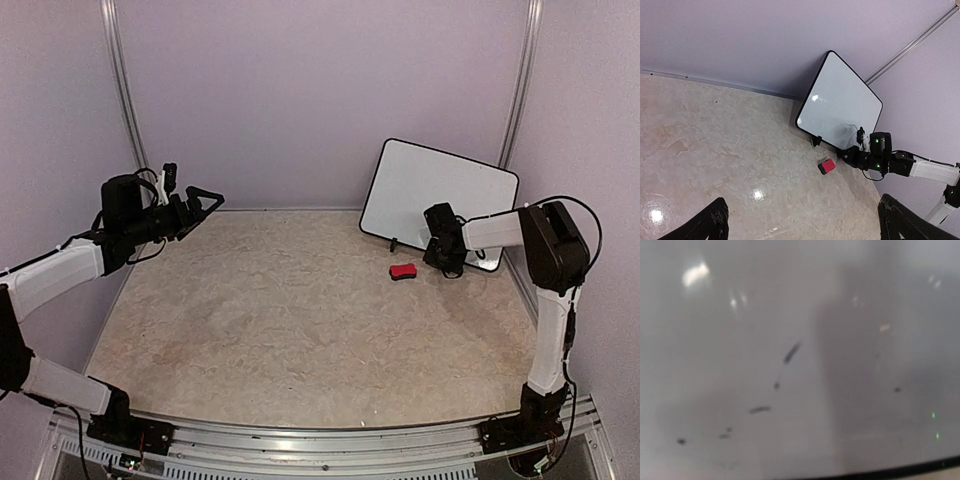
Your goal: Erase the whiteboard
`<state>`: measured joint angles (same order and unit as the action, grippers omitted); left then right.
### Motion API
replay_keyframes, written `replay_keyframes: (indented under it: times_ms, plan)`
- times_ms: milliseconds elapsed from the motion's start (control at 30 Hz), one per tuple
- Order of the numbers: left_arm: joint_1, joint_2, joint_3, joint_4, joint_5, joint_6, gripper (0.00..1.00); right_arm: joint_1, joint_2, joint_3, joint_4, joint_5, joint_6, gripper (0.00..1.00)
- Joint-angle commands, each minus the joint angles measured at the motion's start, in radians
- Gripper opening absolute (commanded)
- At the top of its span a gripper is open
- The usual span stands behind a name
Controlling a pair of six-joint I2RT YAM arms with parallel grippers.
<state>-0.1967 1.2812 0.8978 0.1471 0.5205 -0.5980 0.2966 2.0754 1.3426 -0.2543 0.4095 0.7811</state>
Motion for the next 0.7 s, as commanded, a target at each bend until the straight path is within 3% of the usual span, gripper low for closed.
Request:
replay_keyframes:
  times_ms: [0,433,500,533,667]
  plan:
    - [0.006,-0.001,-0.012,0.027,0.021,-0.001,0.99,-0.054,-0.024,-0.049,-0.156,0.131,0.122,0.0]
    - [0.006,0.001,-0.014,0.032,0.025,-0.005,0.99,-0.086,-0.04,-0.042,-0.181,0.131,0.13,0.03]
    - [0.006,0.0,-0.015,0.034,0.025,-0.005,0.99,-0.087,-0.04,-0.043,-0.183,0.129,0.134,0.24]
    - [0.006,0.0,-0.014,0.034,0.026,-0.005,0.99,-0.087,-0.039,-0.045,-0.182,0.129,0.134,0.3]
    - [0.006,0.002,-0.015,0.037,0.027,-0.006,0.99,-0.086,-0.04,-0.054,-0.174,0.13,0.133,0.33]
